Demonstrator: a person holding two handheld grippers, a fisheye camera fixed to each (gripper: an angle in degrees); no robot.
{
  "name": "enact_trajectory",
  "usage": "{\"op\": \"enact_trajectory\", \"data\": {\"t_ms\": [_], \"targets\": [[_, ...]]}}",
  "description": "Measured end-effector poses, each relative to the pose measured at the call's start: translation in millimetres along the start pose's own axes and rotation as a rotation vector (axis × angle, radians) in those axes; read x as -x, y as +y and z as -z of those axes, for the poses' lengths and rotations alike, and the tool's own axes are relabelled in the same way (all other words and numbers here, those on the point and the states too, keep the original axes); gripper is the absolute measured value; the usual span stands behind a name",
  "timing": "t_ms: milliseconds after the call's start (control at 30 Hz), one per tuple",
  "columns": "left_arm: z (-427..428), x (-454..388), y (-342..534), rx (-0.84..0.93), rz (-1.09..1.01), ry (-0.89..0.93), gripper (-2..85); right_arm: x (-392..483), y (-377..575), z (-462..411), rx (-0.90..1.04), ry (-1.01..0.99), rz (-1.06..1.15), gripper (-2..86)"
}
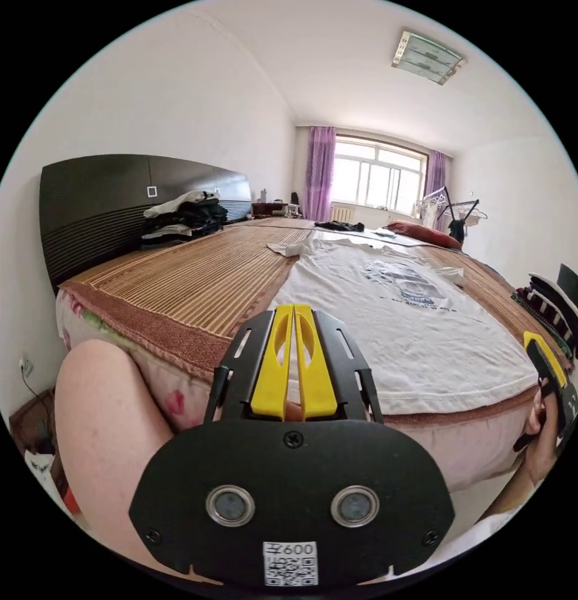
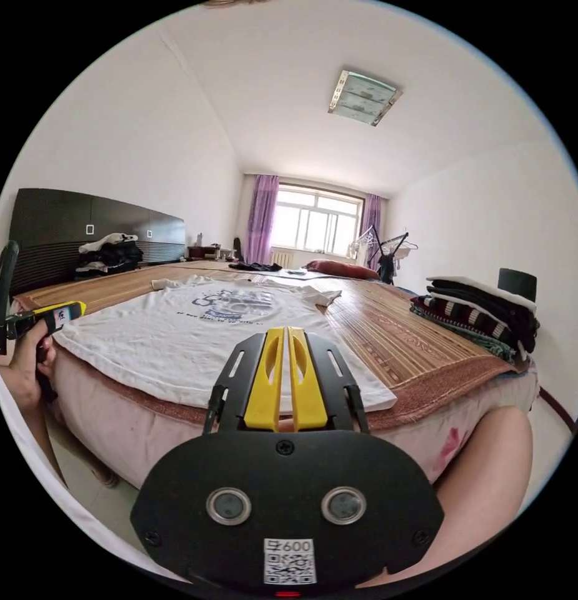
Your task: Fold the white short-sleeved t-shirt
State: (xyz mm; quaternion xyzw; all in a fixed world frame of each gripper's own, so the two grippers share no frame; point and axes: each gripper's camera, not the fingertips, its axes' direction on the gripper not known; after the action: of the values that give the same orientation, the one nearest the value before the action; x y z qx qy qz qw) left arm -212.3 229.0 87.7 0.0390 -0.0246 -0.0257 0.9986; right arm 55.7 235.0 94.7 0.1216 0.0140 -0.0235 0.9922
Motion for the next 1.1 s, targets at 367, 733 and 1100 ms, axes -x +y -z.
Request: {"op": "enact_trajectory", "data": {"t_ms": [367, 733, 1100], "targets": [[-15, 30, 7, -0.012, -0.028, 0.038, 0.1, -7, 57, -6, 0.02, 0.004, -0.013, -0.9], [-22, 65, -66, 0.005, -0.019, 0.013, 0.5, -17, 78, -6, -0.001, -0.06, -0.023, -0.8], [-242, 147, -318, 0.364, 0.096, 0.781, 0.6, -20, 84, -10, 0.005, -0.071, -0.025, -0.8]]}}
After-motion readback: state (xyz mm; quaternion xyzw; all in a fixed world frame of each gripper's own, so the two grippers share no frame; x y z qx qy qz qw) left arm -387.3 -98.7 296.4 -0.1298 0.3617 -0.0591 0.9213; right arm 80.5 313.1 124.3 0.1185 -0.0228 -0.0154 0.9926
